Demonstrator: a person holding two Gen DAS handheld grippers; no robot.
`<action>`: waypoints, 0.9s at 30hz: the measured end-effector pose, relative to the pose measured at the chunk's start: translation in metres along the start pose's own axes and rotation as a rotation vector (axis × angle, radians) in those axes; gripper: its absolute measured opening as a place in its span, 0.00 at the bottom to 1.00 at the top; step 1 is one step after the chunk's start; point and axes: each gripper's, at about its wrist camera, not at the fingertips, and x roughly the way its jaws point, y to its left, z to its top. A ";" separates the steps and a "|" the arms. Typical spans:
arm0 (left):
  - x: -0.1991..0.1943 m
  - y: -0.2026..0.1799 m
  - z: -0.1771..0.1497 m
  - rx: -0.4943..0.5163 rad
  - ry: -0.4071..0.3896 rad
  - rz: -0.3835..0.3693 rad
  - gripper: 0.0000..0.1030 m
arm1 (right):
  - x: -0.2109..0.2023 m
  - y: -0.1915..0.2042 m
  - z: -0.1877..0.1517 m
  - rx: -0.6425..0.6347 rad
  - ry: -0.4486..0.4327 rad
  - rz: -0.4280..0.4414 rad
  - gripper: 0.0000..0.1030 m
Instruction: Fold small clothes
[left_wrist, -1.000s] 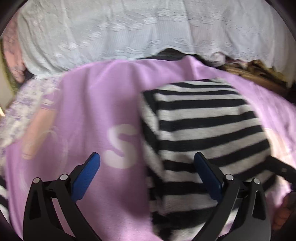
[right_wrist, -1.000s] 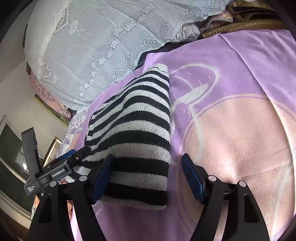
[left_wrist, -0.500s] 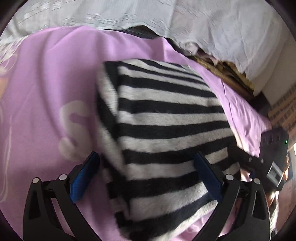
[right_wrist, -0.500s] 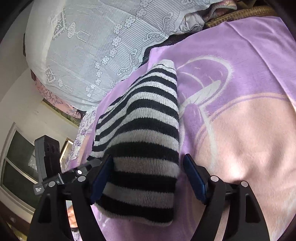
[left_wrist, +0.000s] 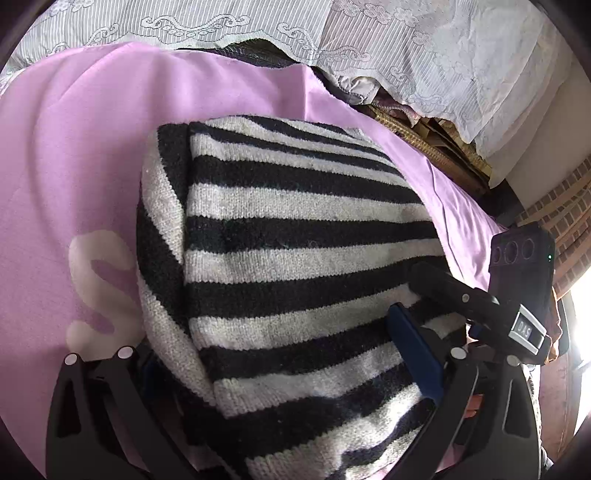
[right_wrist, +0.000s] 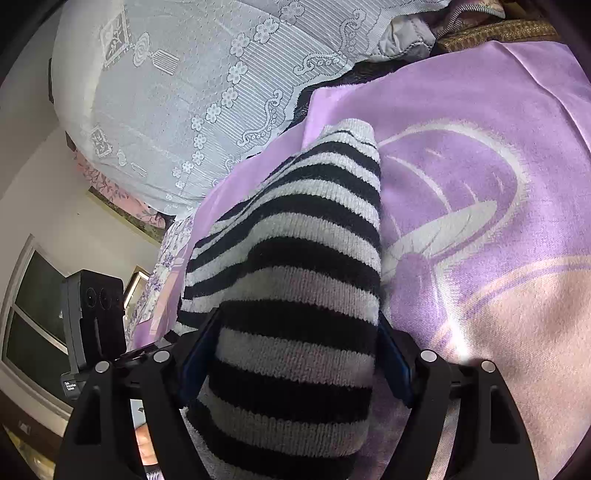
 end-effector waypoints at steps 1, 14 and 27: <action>0.001 0.000 0.001 -0.004 0.001 0.001 0.96 | 0.001 0.001 0.000 -0.003 0.000 -0.001 0.77; 0.005 -0.010 0.006 0.003 -0.025 0.002 0.88 | 0.005 0.002 -0.002 -0.019 -0.026 -0.024 0.65; 0.010 -0.018 -0.013 0.027 0.028 -0.034 0.96 | -0.016 -0.001 -0.017 0.010 -0.027 -0.055 0.64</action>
